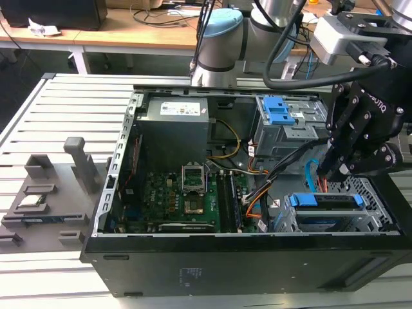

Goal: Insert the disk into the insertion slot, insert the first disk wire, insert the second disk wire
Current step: 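Insert the disk into the insertion slot, then insert the first disk wire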

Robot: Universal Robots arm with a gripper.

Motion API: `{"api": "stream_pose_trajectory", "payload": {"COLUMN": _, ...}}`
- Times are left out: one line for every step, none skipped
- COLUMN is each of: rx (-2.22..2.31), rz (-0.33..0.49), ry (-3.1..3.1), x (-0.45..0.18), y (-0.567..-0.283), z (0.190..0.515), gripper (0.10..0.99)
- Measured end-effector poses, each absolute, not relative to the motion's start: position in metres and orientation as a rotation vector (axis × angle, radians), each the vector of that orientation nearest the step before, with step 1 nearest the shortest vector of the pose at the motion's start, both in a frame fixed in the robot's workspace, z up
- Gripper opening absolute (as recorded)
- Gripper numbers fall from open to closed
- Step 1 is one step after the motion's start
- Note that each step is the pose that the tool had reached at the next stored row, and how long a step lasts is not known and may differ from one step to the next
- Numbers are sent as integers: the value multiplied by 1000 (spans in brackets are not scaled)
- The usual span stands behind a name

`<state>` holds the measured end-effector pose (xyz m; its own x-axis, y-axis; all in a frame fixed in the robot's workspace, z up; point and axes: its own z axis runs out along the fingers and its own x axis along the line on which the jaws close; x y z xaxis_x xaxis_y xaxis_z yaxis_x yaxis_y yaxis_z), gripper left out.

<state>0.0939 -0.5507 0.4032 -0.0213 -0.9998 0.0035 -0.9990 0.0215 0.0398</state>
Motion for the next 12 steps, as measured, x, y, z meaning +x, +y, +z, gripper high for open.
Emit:
{"api": "stream_pose_trajectory", "payload": {"rx": 2176, "rz": -40, "ry": -2223, "x": 94, "y": -551, "z": 403, "gripper": 235}}
{"api": "stream_pose_trajectory", "payload": {"rx": 2176, "rz": -40, "ry": -2223, "x": 94, "y": -551, "z": 403, "gripper": 114}}
{"api": "stream_pose_trajectory", "payload": {"rx": 2176, "rz": -40, "ry": -2223, "x": 94, "y": -551, "z": 403, "gripper": 114}}
{"api": "stream_pose_trajectory", "payload": {"rx": 2176, "rz": -40, "ry": -2223, "x": 94, "y": -551, "z": 403, "gripper": 114}}
{"api": "stream_pose_trajectory", "payload": {"rx": 2176, "rz": -40, "ry": -2223, "x": 94, "y": -551, "z": 403, "gripper": 106}}
{"api": "stream_pose_trajectory", "payload": {"rx": 2176, "rz": -40, "ry": -2223, "x": 94, "y": -551, "z": 403, "gripper": 106}}
{"api": "stream_pose_trajectory", "payload": {"rx": 2176, "rz": -40, "ry": -2223, "x": 94, "y": -551, "z": 403, "gripper": 106}}
{"api": "stream_pose_trajectory", "payload": {"rx": 2176, "rz": -40, "ry": -2223, "x": 94, "y": -551, "z": 403, "gripper": 106}}
{"api": "stream_pose_trajectory", "payload": {"rx": 2176, "rz": -40, "ry": -2223, "x": 94, "y": -551, "z": 403, "gripper": 106}}
{"api": "stream_pose_trajectory", "payload": {"rx": 2176, "rz": -40, "ry": -2223, "x": 94, "y": -551, "z": 403, "gripper": 106}}
{"api": "stream_pose_trajectory", "payload": {"rx": 2176, "rz": -40, "ry": -2223, "x": 94, "y": -551, "z": 403, "gripper": 106}}
{"api": "stream_pose_trajectory", "payload": {"rx": 2176, "rz": -40, "ry": -2223, "x": 94, "y": -551, "z": 403, "gripper": 106}}
